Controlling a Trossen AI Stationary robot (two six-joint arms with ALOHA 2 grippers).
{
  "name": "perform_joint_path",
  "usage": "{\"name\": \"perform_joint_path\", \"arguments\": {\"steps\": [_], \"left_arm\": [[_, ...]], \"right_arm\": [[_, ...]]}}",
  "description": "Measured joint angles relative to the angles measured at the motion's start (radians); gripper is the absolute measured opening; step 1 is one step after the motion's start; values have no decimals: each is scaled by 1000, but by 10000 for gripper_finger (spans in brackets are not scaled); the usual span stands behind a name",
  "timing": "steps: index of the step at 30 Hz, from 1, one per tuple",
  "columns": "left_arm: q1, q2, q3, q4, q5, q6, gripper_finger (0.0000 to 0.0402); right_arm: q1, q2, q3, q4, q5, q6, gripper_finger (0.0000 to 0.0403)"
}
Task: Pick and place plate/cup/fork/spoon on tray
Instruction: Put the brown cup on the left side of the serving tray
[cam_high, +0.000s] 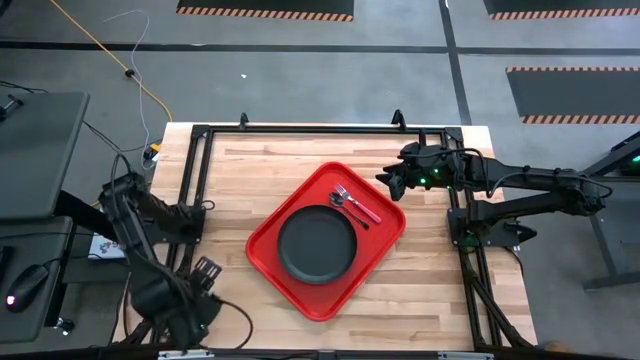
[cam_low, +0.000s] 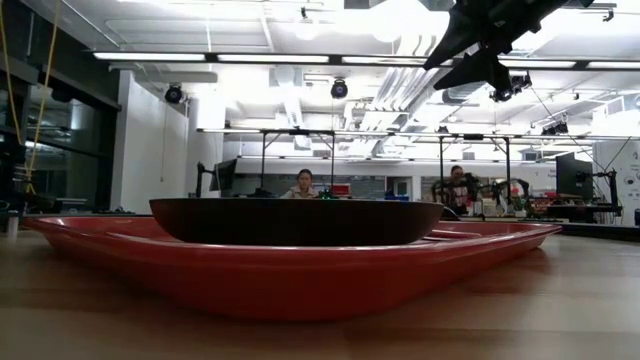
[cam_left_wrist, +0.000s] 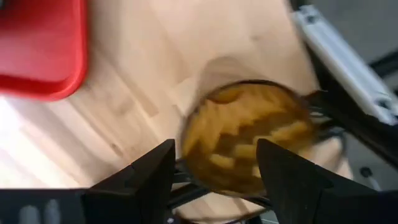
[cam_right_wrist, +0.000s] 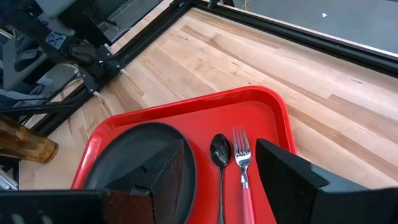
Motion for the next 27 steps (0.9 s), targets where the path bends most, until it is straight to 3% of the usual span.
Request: {"name": "perform_joint_path", "arguments": {"steps": [20,24,27], "left_arm": [[12,0,-241,152,9,-19,212],[17,0,-264,180,10,-16,181],[19,0,-266,186,9,8,128]], "right_arm": [[0,0,0,0,26,10,193],[0,0,0,1,29,10,193],[0,0,0,1,30,10,193]]}}
